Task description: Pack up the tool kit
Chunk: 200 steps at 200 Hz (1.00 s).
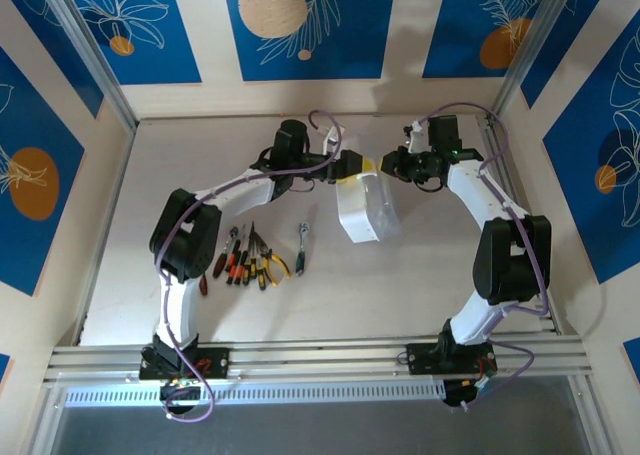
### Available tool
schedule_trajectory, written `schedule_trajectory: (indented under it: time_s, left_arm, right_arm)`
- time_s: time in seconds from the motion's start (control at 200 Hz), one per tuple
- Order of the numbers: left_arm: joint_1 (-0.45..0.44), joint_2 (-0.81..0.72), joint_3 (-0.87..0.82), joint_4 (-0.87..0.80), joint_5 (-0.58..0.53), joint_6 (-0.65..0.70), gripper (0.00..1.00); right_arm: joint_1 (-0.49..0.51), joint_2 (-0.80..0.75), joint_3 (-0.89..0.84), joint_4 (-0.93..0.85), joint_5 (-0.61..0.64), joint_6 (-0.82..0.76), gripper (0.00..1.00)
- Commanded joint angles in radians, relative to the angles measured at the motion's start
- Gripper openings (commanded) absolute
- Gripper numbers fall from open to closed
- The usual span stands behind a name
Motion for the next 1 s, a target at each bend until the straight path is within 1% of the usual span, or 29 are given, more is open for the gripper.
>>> schedule_trajectory:
  time_s: [0.0, 0.215, 0.62, 0.995]
  left_arm:
    - [0.012, 0.041, -0.098, -0.037, 0.031, -0.030, 1.00]
    - [0.032, 0.036, -0.155, 0.014, 0.033, -0.036, 1.00]
    - [0.041, 0.069, -0.166, 0.119, 0.043, -0.088, 1.00]
    - [0.048, 0.066, -0.179, 0.111, 0.031, -0.074, 1.00]
  right_arm:
    - [0.063, 0.005, 0.050, -0.121, -0.020, -0.035, 0.05]
    - [0.104, 0.017, 0.131, -0.174, 0.029, -0.035, 0.05]
    - [0.130, 0.004, 0.164, -0.183, 0.058, -0.023, 0.03]
    - [0.129, -0.013, 0.158, -0.198, 0.084, -0.031, 0.03]
